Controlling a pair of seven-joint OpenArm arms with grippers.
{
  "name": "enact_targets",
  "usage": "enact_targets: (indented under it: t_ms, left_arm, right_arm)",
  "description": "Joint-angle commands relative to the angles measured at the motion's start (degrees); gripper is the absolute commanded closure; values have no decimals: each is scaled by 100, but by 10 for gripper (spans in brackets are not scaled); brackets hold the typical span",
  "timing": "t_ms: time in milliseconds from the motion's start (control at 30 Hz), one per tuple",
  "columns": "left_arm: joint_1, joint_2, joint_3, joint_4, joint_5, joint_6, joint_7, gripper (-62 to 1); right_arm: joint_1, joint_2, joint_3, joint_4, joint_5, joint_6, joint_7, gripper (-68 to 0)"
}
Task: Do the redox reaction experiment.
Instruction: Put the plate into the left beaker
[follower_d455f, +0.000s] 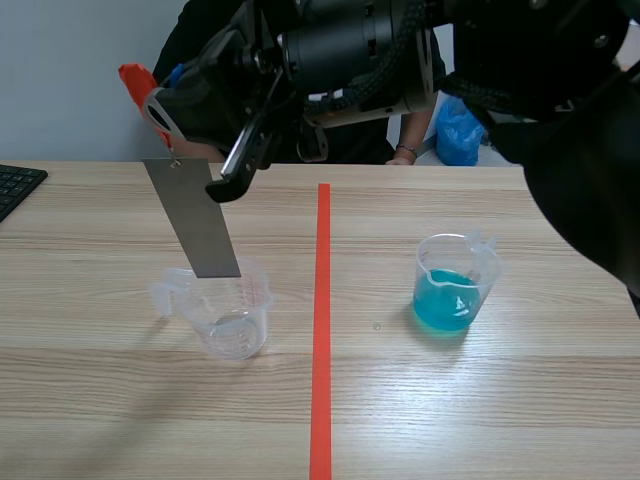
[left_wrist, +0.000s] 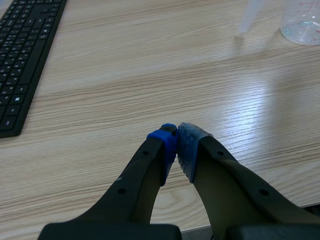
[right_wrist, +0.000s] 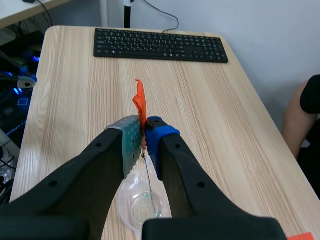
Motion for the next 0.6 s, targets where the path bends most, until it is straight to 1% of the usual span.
enact_targets:
  t_ms: [0, 167, 367, 567]
  left_arm:
    - [-7, -63, -46, 76, -79, -13, -103, -40]
    - [-7, -63, -46, 76, -79, -13, -103, -40]
    - [-7, -63, -46, 76, -79, -13, -103, -40]
    - [-7, -63, -46, 76, -79, -13, -101, -40]
  right_arm:
    - [146, 11, 42, -63, 72, -4, 118, -15]
    - [146, 9, 42, -310, 31, -2, 330, -15]
    - [146, 9, -125, -651, -385, 0, 826, -15]
    - [146, -61, -452, -1257, -892, -7, 1458, -15]
